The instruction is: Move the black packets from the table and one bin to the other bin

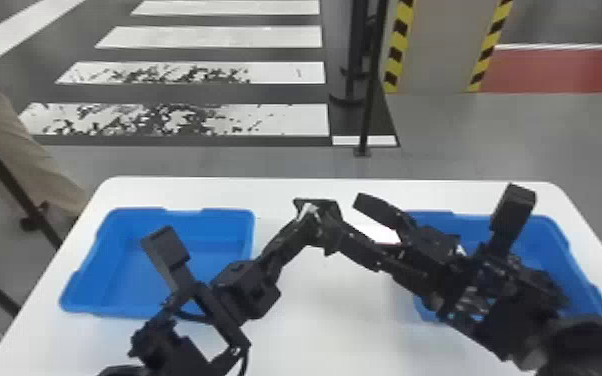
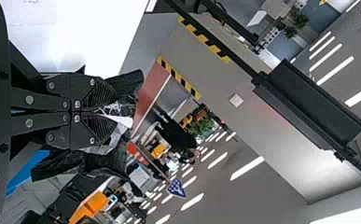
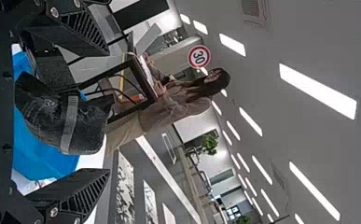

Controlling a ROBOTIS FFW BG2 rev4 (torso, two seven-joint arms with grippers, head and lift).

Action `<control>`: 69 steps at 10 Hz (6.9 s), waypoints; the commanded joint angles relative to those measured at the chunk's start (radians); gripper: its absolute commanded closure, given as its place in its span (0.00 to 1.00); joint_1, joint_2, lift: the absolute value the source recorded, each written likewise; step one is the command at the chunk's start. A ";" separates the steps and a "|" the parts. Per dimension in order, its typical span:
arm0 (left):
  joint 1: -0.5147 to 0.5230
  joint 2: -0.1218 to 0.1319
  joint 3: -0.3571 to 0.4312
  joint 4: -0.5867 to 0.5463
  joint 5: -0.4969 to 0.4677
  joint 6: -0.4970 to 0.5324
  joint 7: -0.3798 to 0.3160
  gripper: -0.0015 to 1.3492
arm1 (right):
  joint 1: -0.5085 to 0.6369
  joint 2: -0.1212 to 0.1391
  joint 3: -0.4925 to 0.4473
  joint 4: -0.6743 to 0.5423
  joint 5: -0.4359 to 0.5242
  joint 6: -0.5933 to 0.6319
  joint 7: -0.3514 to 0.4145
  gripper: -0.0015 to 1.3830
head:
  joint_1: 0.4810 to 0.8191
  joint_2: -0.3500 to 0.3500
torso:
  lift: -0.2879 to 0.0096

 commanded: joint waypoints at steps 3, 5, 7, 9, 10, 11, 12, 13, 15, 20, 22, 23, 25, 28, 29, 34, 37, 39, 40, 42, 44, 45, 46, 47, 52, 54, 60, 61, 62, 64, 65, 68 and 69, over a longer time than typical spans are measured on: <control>0.000 0.003 -0.001 0.000 0.017 -0.007 -0.003 0.89 | -0.023 -0.001 0.000 0.024 0.037 -0.016 -0.009 0.33 | 0.63 0.52 | 0.60; -0.005 0.003 -0.003 -0.002 0.028 -0.019 -0.010 0.89 | -0.028 -0.003 0.006 0.058 0.027 -0.004 -0.009 0.42 | 0.63 0.51 | 0.60; -0.012 0.006 -0.017 -0.005 0.042 -0.032 -0.017 0.89 | -0.033 -0.006 0.016 0.070 0.035 0.025 -0.009 0.41 | 0.63 0.51 | 0.60; -0.012 0.009 -0.023 -0.010 0.058 -0.032 -0.020 0.89 | -0.028 -0.006 0.020 0.041 0.033 0.052 -0.029 0.76 | 0.63 0.51 | 0.60; -0.015 0.009 -0.023 -0.010 0.060 -0.027 -0.022 0.89 | -0.025 -0.006 0.020 0.001 0.031 0.087 -0.040 0.78 | 0.63 0.51 | 0.60; -0.012 0.009 -0.023 -0.012 0.060 -0.022 -0.022 0.89 | -0.023 -0.006 0.020 -0.028 0.039 0.109 -0.049 0.78 | 0.63 0.51 | 0.60; -0.010 0.009 -0.019 -0.010 0.058 -0.017 -0.022 0.89 | -0.021 -0.006 0.020 -0.038 0.039 0.116 -0.057 0.79 | 0.63 0.52 | 0.60; -0.008 0.009 -0.019 -0.010 0.060 -0.022 -0.022 0.89 | -0.013 -0.006 0.020 -0.040 0.033 0.116 -0.063 0.79 | 0.63 0.52 | 0.60; 0.000 0.011 -0.027 -0.010 0.096 -0.032 -0.028 0.89 | -0.011 -0.006 0.014 -0.057 0.041 0.116 -0.080 0.80 | 0.63 0.53 | 0.60; 0.007 0.011 -0.035 -0.007 0.110 -0.081 -0.031 0.08 | -0.030 0.006 -0.080 -0.062 0.077 0.055 -0.097 0.81 | 0.63 0.47 | 0.60; 0.019 0.006 -0.009 0.010 0.092 -0.108 -0.031 0.09 | 0.004 0.009 -0.150 -0.080 0.107 0.052 -0.097 0.81 | 0.63 0.44 | 0.60; 0.042 -0.005 0.037 0.012 0.044 -0.147 -0.030 0.09 | 0.043 0.015 -0.213 -0.094 0.139 0.065 -0.097 0.81 | 0.63 0.42 | 0.60; 0.088 -0.028 0.147 0.015 -0.107 -0.194 -0.023 0.09 | 0.132 0.032 -0.355 -0.121 0.230 0.106 -0.097 0.81 | 0.63 0.41 | 0.60; 0.147 -0.032 0.201 0.015 -0.163 -0.231 -0.020 0.08 | 0.225 0.052 -0.550 -0.136 0.422 0.185 -0.106 0.81 | 0.63 0.34 | 0.60; 0.154 -0.032 0.199 0.015 -0.163 -0.238 -0.020 0.08 | 0.235 0.055 -0.586 -0.131 0.464 0.195 -0.111 0.80 | 0.63 0.29 | 0.60; 0.196 -0.041 0.223 0.012 -0.346 -0.444 -0.017 0.07 | 0.350 0.065 -0.596 -0.158 0.424 -0.085 -0.028 0.08 | 0.63 0.20 | 0.60; 0.329 -0.049 0.322 0.000 -0.626 -0.748 -0.005 0.08 | 0.532 0.138 -0.584 -0.313 0.400 -0.262 -0.029 0.10 | 0.63 0.37 | 0.60; 0.395 -0.049 0.346 -0.002 -0.667 -0.933 0.010 0.08 | 0.632 0.177 -0.576 -0.369 0.388 -0.345 -0.097 0.10 | 0.63 0.46 | 0.60; 0.415 -0.049 0.352 -0.020 -0.675 -0.987 0.027 0.08 | 0.669 0.184 -0.572 -0.403 0.402 -0.370 -0.146 0.10 | 0.63 0.46 | 0.60; 0.432 -0.049 0.348 -0.044 -0.675 -0.974 0.036 0.08 | 0.689 0.190 -0.566 -0.403 0.400 -0.404 -0.186 0.10 | 0.63 0.45 | 0.60; 0.437 -0.049 0.342 -0.056 -0.665 -0.940 0.036 0.08 | 0.706 0.195 -0.566 -0.406 0.380 -0.390 -0.210 0.10 | 0.63 0.44 | 0.60; 0.437 -0.049 0.340 -0.061 -0.656 -0.923 0.036 0.08 | 0.706 0.195 -0.566 -0.411 0.382 -0.382 -0.210 0.10 | 0.63 0.43 | 0.60; 0.442 -0.049 0.332 -0.074 -0.650 -0.893 0.036 0.08 | 0.706 0.195 -0.566 -0.411 0.378 -0.370 -0.210 0.10 | 0.63 0.43 | 0.60; 0.444 -0.049 0.324 -0.096 -0.646 -0.852 0.036 0.08 | 0.706 0.193 -0.566 -0.411 0.376 -0.353 -0.210 0.10 | 0.63 0.43 | 0.60; 0.444 -0.049 0.284 -0.123 -0.588 -0.731 0.036 0.08 | 0.706 0.178 -0.550 -0.435 0.378 -0.284 -0.204 0.10 | 0.63 0.41 | 0.60; 0.442 -0.049 0.282 -0.123 -0.586 -0.721 0.036 0.08 | 0.696 0.161 -0.528 -0.435 0.380 -0.269 -0.200 0.10 | 0.63 0.43 | 0.60; 0.427 -0.049 0.251 -0.123 -0.554 -0.670 0.035 0.08 | 0.664 0.150 -0.508 -0.426 0.416 -0.269 -0.175 0.10 | 0.63 0.45 | 0.60; 0.427 -0.049 0.249 -0.123 -0.552 -0.665 0.035 0.08 | 0.657 0.140 -0.493 -0.423 0.424 -0.269 -0.169 0.10 | 0.63 0.45 | 0.60; 0.424 -0.049 0.245 -0.123 -0.552 -0.658 0.033 0.08 | 0.649 0.134 -0.481 -0.421 0.426 -0.269 -0.166 0.10 | 0.63 0.46 | 0.60; 0.422 -0.049 0.241 -0.123 -0.552 -0.655 0.033 0.08 | 0.649 0.134 -0.481 -0.416 0.426 -0.267 -0.166 0.10 | 0.63 0.47 | 0.60; 0.420 -0.049 0.241 -0.123 -0.552 -0.653 0.033 0.08 | 0.649 0.135 -0.479 -0.416 0.412 -0.255 -0.167 0.10 | 0.63 0.47 | 0.60; 0.410 -0.049 0.239 -0.123 -0.552 -0.638 0.033 0.08 | 0.669 0.141 -0.481 -0.448 0.402 -0.235 -0.203 0.10 | 0.63 0.46 | 0.60; 0.410 -0.049 0.243 -0.120 -0.556 -0.636 0.033 0.08 | 0.672 0.143 -0.483 -0.453 0.404 -0.225 -0.209 0.10 | 0.63 0.46 | 0.60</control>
